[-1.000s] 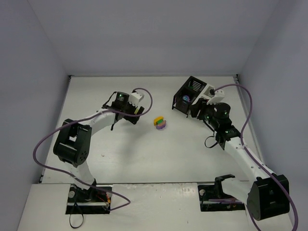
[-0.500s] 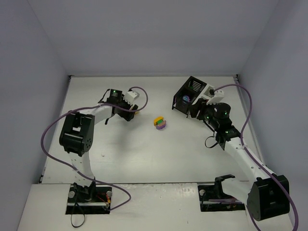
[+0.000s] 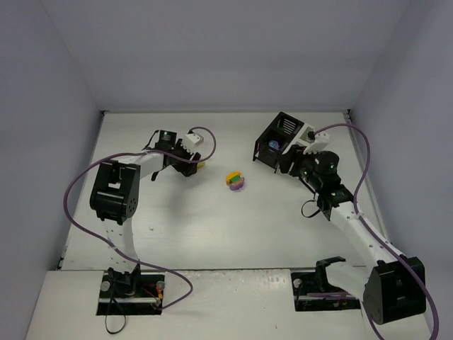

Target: Sort the legos into containers by color

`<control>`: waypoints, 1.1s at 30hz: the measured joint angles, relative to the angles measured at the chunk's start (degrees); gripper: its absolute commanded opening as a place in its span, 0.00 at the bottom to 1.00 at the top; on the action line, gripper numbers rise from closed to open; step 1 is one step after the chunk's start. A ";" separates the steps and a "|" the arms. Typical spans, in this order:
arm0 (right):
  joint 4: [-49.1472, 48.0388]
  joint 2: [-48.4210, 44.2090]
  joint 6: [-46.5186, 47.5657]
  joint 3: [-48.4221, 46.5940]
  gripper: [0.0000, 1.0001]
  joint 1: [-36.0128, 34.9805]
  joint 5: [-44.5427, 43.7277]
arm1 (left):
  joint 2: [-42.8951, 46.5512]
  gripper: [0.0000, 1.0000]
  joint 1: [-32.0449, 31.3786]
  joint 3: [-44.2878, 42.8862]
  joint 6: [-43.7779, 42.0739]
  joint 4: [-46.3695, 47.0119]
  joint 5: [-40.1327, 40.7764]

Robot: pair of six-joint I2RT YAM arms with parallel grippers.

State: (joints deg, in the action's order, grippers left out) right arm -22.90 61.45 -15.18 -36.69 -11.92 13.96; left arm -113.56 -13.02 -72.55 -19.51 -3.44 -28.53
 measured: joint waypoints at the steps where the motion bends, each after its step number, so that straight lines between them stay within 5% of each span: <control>1: -0.02 0.02 0.00 0.00 0.50 0.00 0.02 | 0.00 0.57 0.02 0.00 -0.04 0.00 -0.17; 25: 0.02 1.99 0.02 0.00 0.51 0.00 1.11 | -0.02 0.56 0.35 -2.03 -1.31 -0.31 -2.40; 33: 0.04 2.21 0.02 0.00 0.51 0.00 1.55 | -0.04 0.41 0.35 -2.03 -1.81 -0.68 -2.99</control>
State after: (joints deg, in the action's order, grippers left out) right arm -22.85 63.66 -15.16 -36.69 -11.92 15.51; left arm -113.60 -12.67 -74.59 -21.32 -4.12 -31.53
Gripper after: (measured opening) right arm 0.508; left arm 0.446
